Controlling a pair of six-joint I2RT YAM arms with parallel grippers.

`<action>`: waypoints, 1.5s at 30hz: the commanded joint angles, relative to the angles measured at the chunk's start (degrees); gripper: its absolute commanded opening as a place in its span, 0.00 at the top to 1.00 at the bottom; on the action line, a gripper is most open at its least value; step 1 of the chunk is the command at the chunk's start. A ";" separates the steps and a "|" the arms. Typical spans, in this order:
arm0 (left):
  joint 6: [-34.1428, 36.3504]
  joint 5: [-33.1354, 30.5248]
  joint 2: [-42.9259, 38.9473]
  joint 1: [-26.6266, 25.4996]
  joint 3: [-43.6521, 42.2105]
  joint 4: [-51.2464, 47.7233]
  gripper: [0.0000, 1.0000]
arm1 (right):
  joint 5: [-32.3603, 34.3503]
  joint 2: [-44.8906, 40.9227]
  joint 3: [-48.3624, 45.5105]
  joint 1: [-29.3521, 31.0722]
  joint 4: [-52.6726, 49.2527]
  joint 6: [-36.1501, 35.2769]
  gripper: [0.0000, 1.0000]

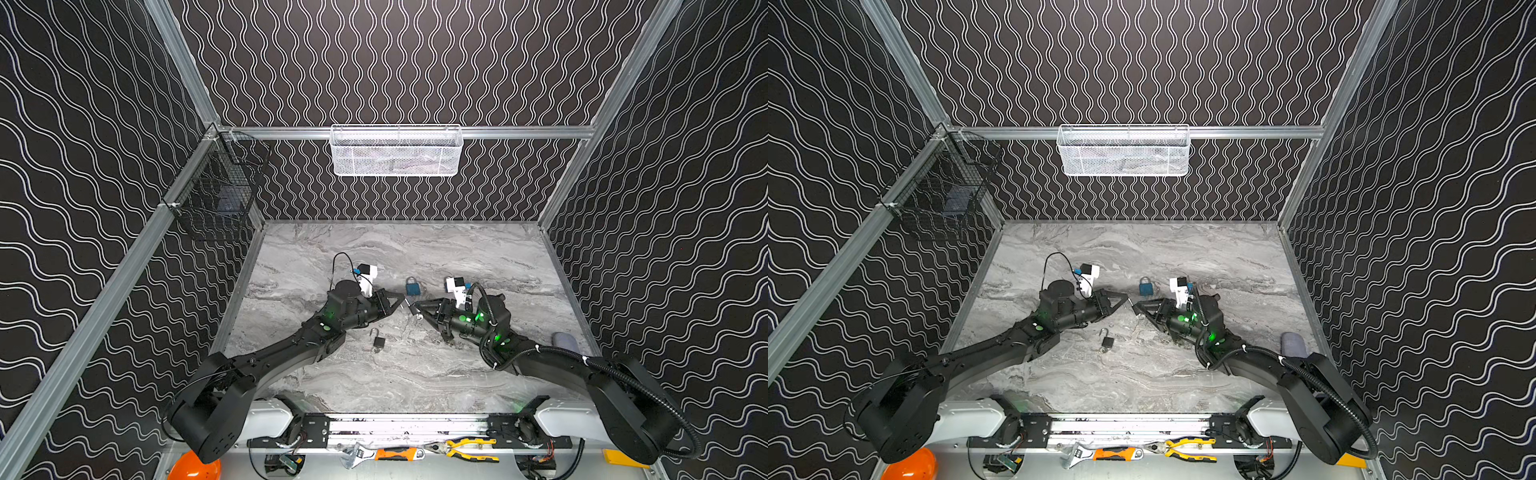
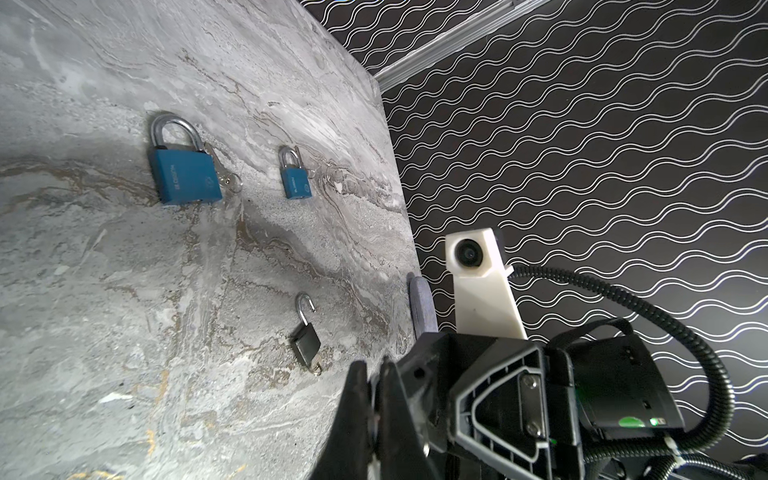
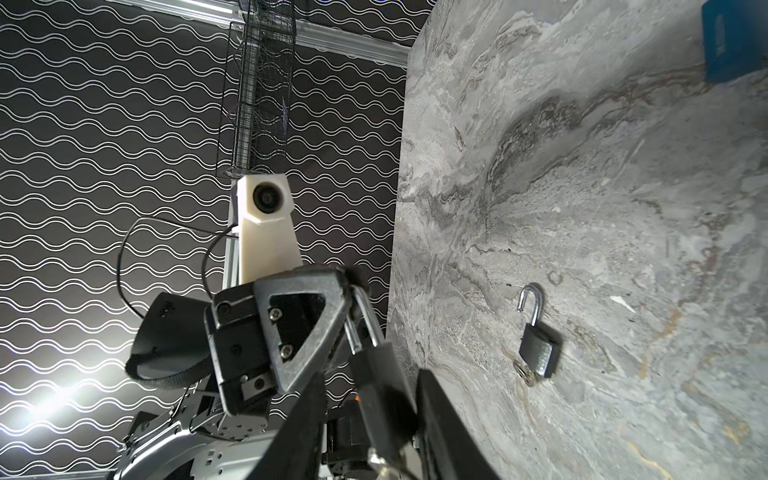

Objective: Lock with the key

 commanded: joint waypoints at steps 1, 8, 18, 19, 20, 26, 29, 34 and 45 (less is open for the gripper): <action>-0.28 -0.45 1.02 -0.09 0.53 2.70 1.00 | -1.04 -0.09 -0.65 0.04 3.47 1.25 0.62; -0.39 -0.68 1.81 -0.49 1.26 3.55 1.00 | -1.70 1.19 -2.12 0.06 7.15 3.13 0.63; -0.87 -0.53 3.22 -0.84 1.81 4.63 1.00 | -1.45 1.06 -2.81 0.07 8.30 3.33 0.62; -0.93 -0.44 3.43 -0.84 1.83 4.71 1.00 | -1.31 0.94 -2.62 0.08 7.72 2.95 0.62; -0.95 -0.32 3.48 -0.93 1.84 4.81 1.00 | -1.14 0.68 -2.52 0.06 7.28 2.61 0.62; -0.90 -0.71 3.17 -1.22 1.48 4.39 1.00 | 0.02 -1.09 -1.49 0.04 2.99 0.37 0.63; -0.73 -0.76 2.86 -1.27 1.58 3.85 1.00 | 1.86 -3.59 -0.29 0.06 -3.13 -2.72 0.63; -0.96 -0.64 3.39 -1.28 1.75 4.56 1.00 | 2.71 -5.84 0.04 0.13 -6.10 -3.93 0.63; -1.27 -0.98 4.15 -1.60 1.85 5.14 1.00 | 3.25 -7.03 -0.33 0.31 -7.14 -4.99 0.64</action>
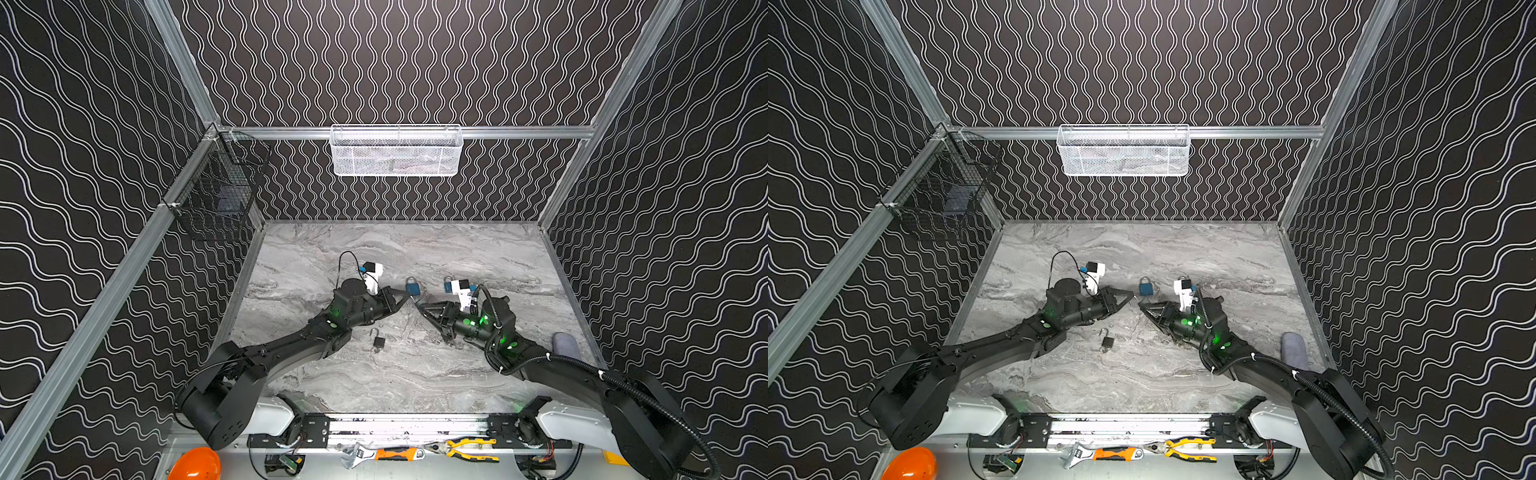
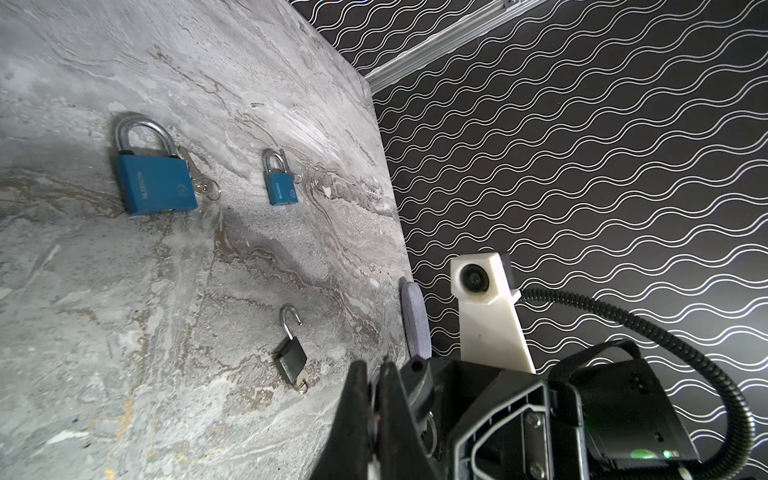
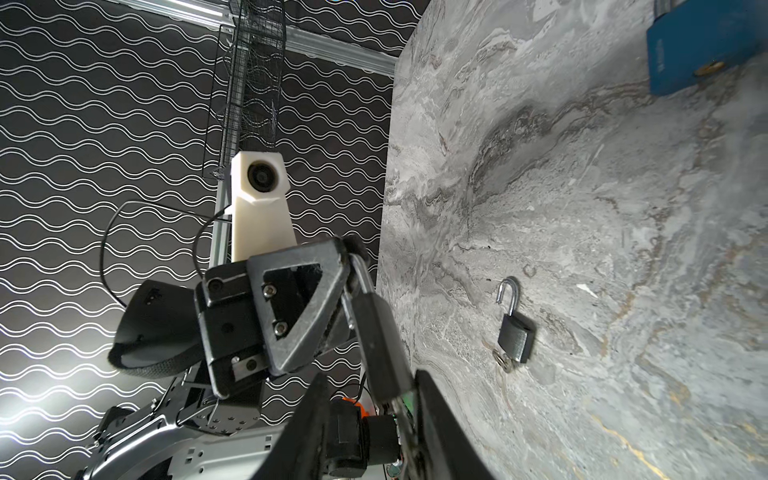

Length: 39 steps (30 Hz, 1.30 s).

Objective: Lock with the key

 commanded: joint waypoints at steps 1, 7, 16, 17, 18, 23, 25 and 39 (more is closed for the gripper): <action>0.14 -0.68 0.47 -0.21 0.26 1.47 1.00 | 1.11 -0.92 0.29 0.13 0.55 -1.88 0.64; -0.38 -1.60 0.23 -1.04 0.78 1.14 1.00 | 3.36 -1.93 1.03 0.72 -3.14 -4.93 0.64; -1.28 -1.60 1.82 -1.35 0.75 2.75 1.00 | 7.94 -6.26 3.73 3.08 -11.70 -9.75 0.63; -1.44 -1.46 2.05 -1.37 0.78 2.96 1.00 | 8.72 -6.68 3.93 3.27 -12.92 -10.34 0.63; -1.45 -1.42 2.10 -1.32 0.89 3.07 1.00 | 9.07 -6.86 4.04 3.46 -13.49 -10.71 0.63; -1.12 -1.51 1.94 -1.38 1.22 2.36 1.00 | 11.97 -8.02 5.09 4.74 -17.33 -13.37 0.63; -1.08 -1.60 1.92 -1.44 1.24 2.20 1.00 | 14.65 -8.77 6.84 6.20 -20.87 -15.73 0.62; -0.71 -1.68 1.87 -1.49 1.77 1.94 1.00 | 17.05 -10.25 7.12 7.34 -23.22 -17.06 0.60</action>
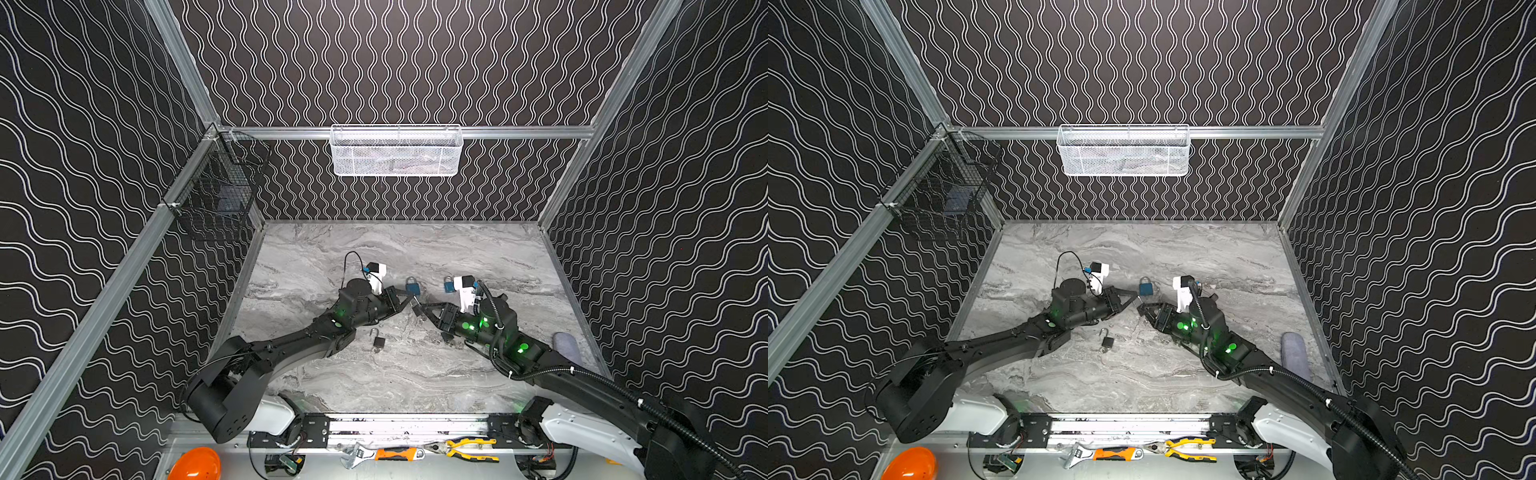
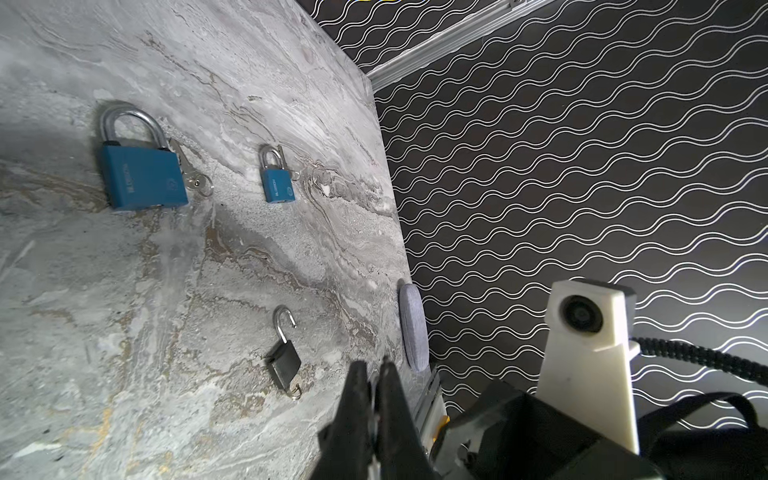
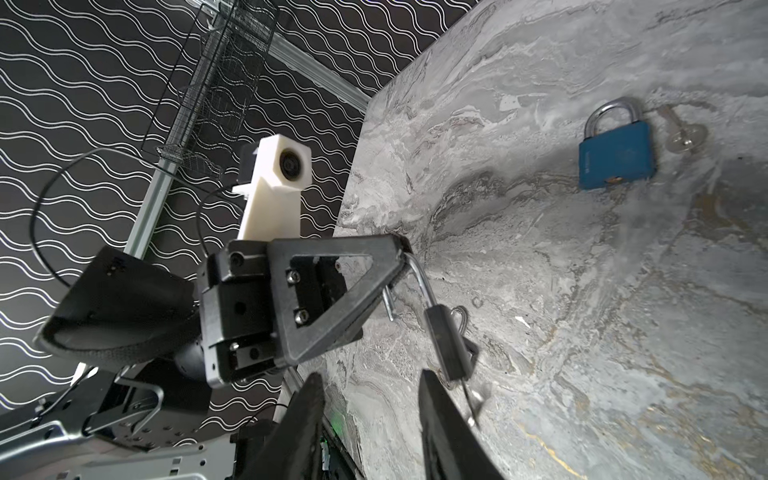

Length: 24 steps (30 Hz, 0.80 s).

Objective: Lock with the key

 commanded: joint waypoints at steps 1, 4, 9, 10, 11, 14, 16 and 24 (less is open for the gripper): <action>0.93 -0.20 -0.50 -0.03 0.43 1.00 1.00 | 1.29 -0.55 0.05 -0.01 -0.98 -0.73 0.60; 1.01 -0.12 -1.13 -0.07 -0.40 3.41 1.00 | 1.74 -1.43 -0.61 -0.44 -1.03 -0.18 0.60; 3.67 -0.55 -2.81 -1.36 -1.43 7.98 1.00 | -1.91 -3.90 -2.44 -3.75 -1.30 3.20 0.57; 4.17 -0.58 -2.97 -1.55 -1.52 8.26 1.00 | -3.58 -4.26 -2.87 -4.87 -1.10 3.93 0.57; 4.44 -0.80 -3.10 -1.75 -1.53 8.44 1.00 | -6.13 -4.80 -3.31 -6.58 -0.86 4.99 0.56; 4.37 -1.25 -2.71 -2.06 -1.86 9.40 1.00 | -13.31 -6.07 -5.28 -11.03 1.54 8.71 0.55; 3.83 -1.43 -2.11 -2.26 -2.37 10.82 1.00 | -16.97 -6.52 -6.15 -12.94 2.83 9.61 0.55; 3.86 -1.87 -2.49 -3.67 -3.74 15.16 1.00 | -26.16 -7.12 -8.21 -16.48 7.91 14.64 0.54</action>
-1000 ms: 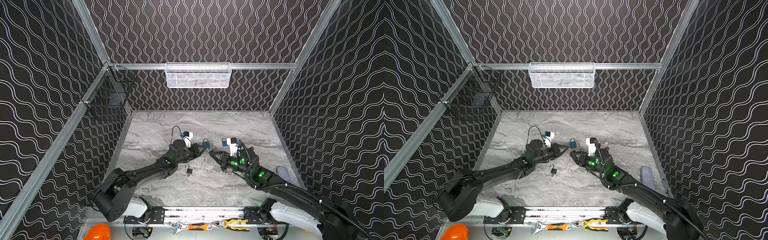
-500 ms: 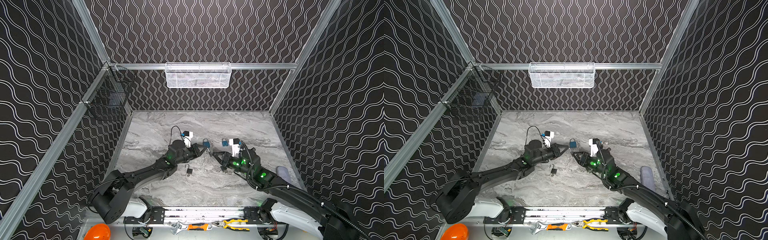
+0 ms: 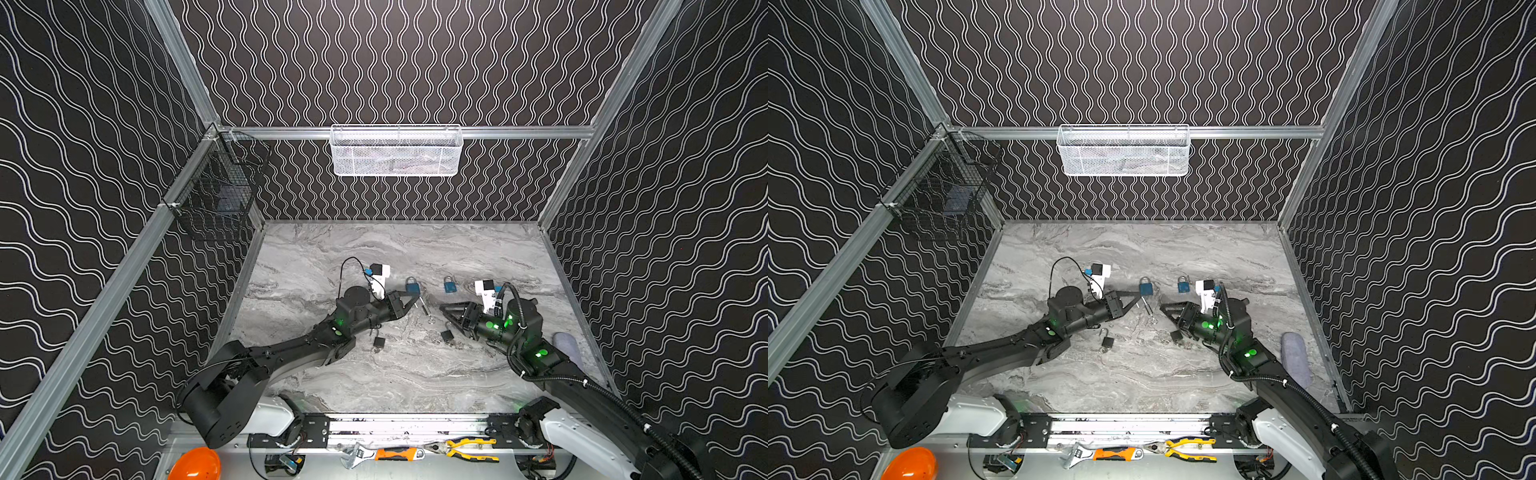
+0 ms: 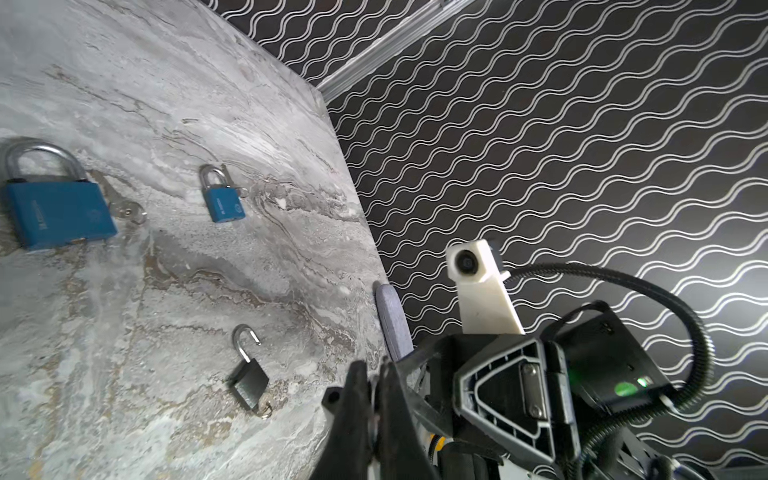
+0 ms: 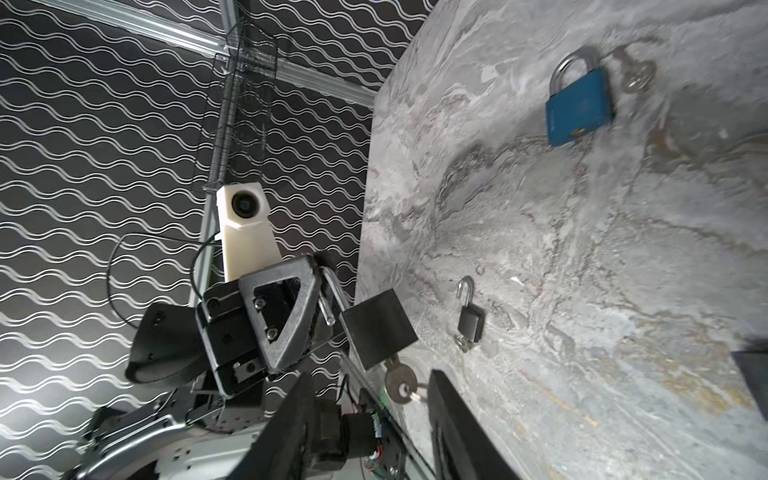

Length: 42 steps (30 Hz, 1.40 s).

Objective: Lock with the key

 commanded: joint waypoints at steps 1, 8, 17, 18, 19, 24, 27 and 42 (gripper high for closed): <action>0.87 -0.99 -0.94 -0.35 -0.39 5.11 1.00 | -6.20 0.72 -1.58 -0.25 7.90 5.20 0.54; 1.26 -2.18 -3.39 -0.63 -0.07 0.46 1.00 | -7.91 3.06 -2.41 -0.22 13.07 2.79 0.54; -0.37 -3.06 -4.78 -0.61 1.77 -6.32 1.00 | -1.79 -0.32 6.34 1.30 -5.88 -20.56 0.42; -0.38 -3.30 -4.93 -0.68 2.46 -8.53 1.00 | -0.47 -0.29 7.17 2.01 -7.79 -23.12 0.42; -0.68 -3.51 -5.06 -0.61 3.40 -11.02 1.00 | 1.55 -0.39 7.88 2.94 -9.72 -25.64 0.42; -3.06 -3.27 -5.05 -0.63 4.88 -14.01 1.00 | 11.91 0.82 10.95 9.04 -16.56 -35.58 0.41; -4.36 -3.13 -4.75 -0.62 5.99 -16.35 1.00 | 17.31 1.20 11.06 13.23 -16.54 -38.31 0.41; -6.09 -2.05 -4.36 -0.59 6.77 -16.95 1.00 | 27.65 3.76 8.39 17.98 -11.55 -41.51 0.46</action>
